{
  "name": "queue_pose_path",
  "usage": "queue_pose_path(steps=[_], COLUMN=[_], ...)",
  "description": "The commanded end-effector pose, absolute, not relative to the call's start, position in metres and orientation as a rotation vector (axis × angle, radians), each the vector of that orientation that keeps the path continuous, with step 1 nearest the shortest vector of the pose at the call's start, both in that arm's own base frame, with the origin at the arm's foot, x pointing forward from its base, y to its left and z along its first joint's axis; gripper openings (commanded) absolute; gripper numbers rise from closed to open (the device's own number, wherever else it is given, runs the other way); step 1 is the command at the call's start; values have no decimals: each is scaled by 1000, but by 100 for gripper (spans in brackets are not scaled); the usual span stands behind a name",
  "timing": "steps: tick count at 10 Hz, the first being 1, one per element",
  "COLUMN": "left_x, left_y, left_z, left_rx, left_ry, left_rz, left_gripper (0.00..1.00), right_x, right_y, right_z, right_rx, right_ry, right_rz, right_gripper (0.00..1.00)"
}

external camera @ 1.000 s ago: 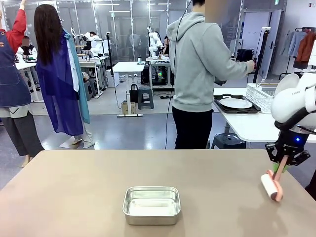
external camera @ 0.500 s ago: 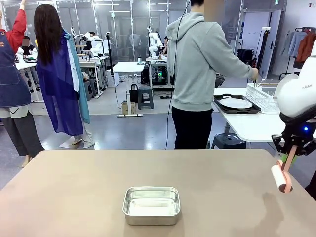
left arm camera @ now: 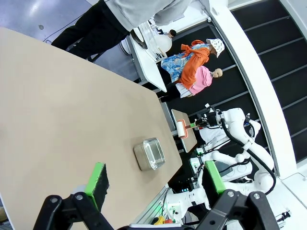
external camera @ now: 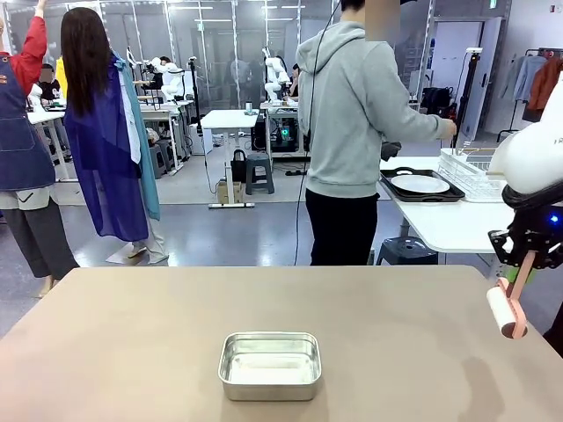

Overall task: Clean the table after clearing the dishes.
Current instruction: When the right (or left) Handle tray is removed, use the right hand (or left hand) to clean the right (or left) side of the table with the Lint Roller, then place the Lint Roller back on top of the Airtight Container.

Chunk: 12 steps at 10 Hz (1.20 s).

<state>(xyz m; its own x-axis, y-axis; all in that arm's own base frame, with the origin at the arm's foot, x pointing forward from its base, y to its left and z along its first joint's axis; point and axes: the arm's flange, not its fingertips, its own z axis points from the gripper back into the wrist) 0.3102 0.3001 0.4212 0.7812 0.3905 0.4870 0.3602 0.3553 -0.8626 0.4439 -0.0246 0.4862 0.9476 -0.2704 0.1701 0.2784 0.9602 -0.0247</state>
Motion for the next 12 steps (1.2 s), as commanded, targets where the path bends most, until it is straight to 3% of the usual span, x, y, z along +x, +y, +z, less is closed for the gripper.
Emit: queue_pose_path(steps=[1, 12], left_x=[306, 306], left_y=[302, 302], left_z=[424, 424], left_rx=[-1242, -1242], left_ry=[-714, -714], left_rz=[14, 14], left_gripper=[100, 100], right_x=[450, 450], right_y=[-25, -25], right_z=[485, 485], right_rx=[-46, -46], right_ry=[-178, -178], right_rz=[-281, -281], right_gripper=[21, 21])
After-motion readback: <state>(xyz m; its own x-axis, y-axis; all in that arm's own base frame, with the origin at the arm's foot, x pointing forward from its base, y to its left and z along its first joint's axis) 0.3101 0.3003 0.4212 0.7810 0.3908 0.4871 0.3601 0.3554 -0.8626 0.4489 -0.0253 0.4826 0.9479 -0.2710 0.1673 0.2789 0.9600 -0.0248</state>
